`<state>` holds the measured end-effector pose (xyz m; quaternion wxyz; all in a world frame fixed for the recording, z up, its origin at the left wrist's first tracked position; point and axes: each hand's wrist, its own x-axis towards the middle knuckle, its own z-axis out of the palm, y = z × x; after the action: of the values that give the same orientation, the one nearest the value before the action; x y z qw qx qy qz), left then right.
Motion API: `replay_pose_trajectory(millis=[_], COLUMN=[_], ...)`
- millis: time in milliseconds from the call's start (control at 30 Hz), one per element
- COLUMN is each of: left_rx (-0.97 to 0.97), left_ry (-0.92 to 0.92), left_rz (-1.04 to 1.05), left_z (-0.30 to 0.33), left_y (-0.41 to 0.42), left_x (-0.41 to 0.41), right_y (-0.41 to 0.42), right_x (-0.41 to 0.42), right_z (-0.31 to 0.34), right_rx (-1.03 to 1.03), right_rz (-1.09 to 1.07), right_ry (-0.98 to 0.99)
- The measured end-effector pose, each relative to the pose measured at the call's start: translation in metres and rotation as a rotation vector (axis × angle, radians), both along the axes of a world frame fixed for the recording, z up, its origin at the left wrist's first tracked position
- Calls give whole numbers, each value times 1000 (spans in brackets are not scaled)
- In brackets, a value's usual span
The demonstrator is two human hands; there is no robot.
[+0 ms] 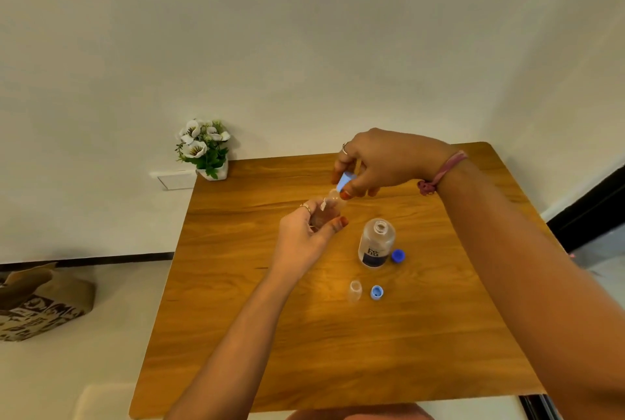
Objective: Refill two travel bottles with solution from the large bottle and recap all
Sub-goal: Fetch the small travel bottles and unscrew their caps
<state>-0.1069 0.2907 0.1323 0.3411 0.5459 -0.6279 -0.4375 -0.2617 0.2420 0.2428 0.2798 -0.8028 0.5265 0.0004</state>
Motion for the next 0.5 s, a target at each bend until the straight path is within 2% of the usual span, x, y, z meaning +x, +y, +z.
replay_pose_trajectory(millis=[67, 133, 233, 300, 500], left_rx=[35, 74, 143, 156, 90], left_ry=[60, 144, 238, 270, 213], left_rz=[8, 18, 11, -3, 54], left_z=[-4, -9, -18, -28, -51], left_y=[1, 4, 14, 22, 43], left_x=[-8, -16, -33, -48, -94], right_y=[5, 10, 26, 40, 81], right_x=[-12, -32, -64, -81, -117], right_z=[3, 1, -18, -43, -131], right_rx=[-74, -99, -101, -120, -83], right_rz=[43, -16, -241, -417, -868], right_ry=[-13, -146, -492, -652, -911])
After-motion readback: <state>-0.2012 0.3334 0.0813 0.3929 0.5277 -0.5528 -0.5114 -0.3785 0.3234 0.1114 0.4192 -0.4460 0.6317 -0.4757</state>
